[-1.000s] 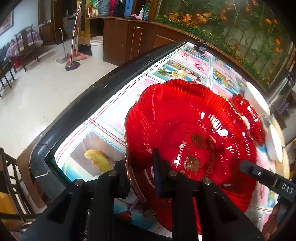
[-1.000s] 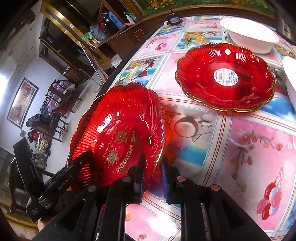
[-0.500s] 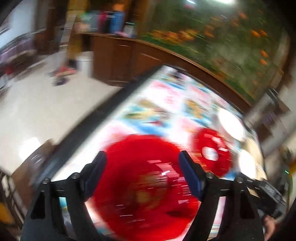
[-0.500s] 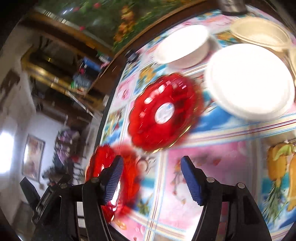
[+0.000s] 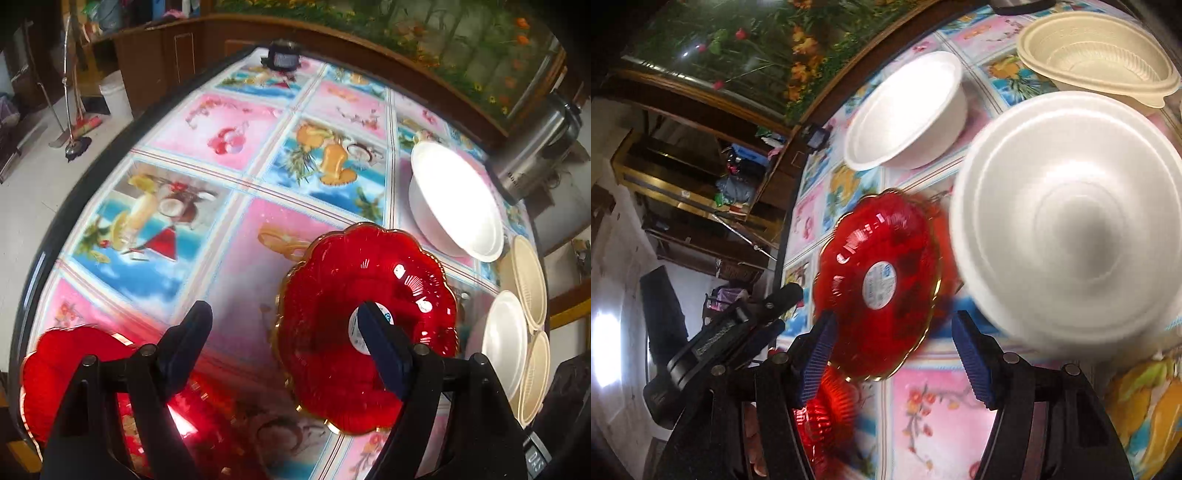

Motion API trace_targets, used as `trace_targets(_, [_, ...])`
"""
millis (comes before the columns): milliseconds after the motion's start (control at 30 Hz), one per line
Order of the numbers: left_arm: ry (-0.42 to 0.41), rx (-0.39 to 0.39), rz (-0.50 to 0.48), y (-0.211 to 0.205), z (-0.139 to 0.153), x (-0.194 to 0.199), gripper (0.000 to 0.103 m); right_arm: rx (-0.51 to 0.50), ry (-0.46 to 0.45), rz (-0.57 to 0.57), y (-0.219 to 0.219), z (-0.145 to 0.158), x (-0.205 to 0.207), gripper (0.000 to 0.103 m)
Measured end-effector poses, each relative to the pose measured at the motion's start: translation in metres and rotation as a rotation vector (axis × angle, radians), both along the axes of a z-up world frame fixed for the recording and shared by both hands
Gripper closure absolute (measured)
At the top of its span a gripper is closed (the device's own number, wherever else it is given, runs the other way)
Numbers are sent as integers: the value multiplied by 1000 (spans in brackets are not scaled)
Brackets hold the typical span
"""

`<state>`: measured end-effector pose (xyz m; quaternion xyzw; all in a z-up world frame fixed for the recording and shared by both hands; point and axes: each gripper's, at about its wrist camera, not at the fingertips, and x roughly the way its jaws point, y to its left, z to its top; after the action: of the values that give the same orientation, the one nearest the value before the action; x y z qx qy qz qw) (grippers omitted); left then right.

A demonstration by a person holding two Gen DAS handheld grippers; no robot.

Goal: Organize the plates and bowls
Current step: 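Carry the red plate to the stickered red plate and grip both with left tool, then lift the stacked red plates with the left tool and carry them aside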

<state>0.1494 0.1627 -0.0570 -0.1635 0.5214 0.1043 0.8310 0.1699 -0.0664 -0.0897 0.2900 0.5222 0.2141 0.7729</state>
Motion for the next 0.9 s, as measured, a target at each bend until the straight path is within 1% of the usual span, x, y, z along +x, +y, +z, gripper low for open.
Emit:
trace_targets(100, [74,4,-9,-3,-14,8,22,-17,3,0,0,-5,8,39])
trace_targets(133, [93,-4,-7,-3,-20,11,22,-21,7,6,2,-7,10,42])
trace_targets(167, [106,-8,-9,-3,-24,14,27,-32,11,8,4,-10,13,48])
trace_targets(200, [108,17,-16,-5,-25,15,44,-43,17,8,5,-12,15,53])
trace_targets(233, [124,35,-13,-6,-27,15,49,-55,24,12,6,-14,17,64])
trace_targets(267, [136,50,-8,-7,-29,16,60,-74,27,23,9,-16,18,82])
trace_targets(300, [120,60,-18,-9,-27,15,73,-91,27,31,11,-17,19,89])
trace_targets(333, [118,64,-36,-11,-26,15,75,-117,26,37,14,-18,19,95])
trace_targets(400, [111,94,-43,-15,-22,13,77,-130,14,46,17,-20,19,95])
trace_targets(567, [87,84,-51,-16,-13,6,78,-145,-17,40,15,-14,16,95])
trace_targets(700, [26,111,-55,-19,7,-2,78,-163,-63,44,17,0,8,95])
trace_targets(900, [-56,103,-39,-10,40,-26,79,-153,-143,50,20,30,-12,95])
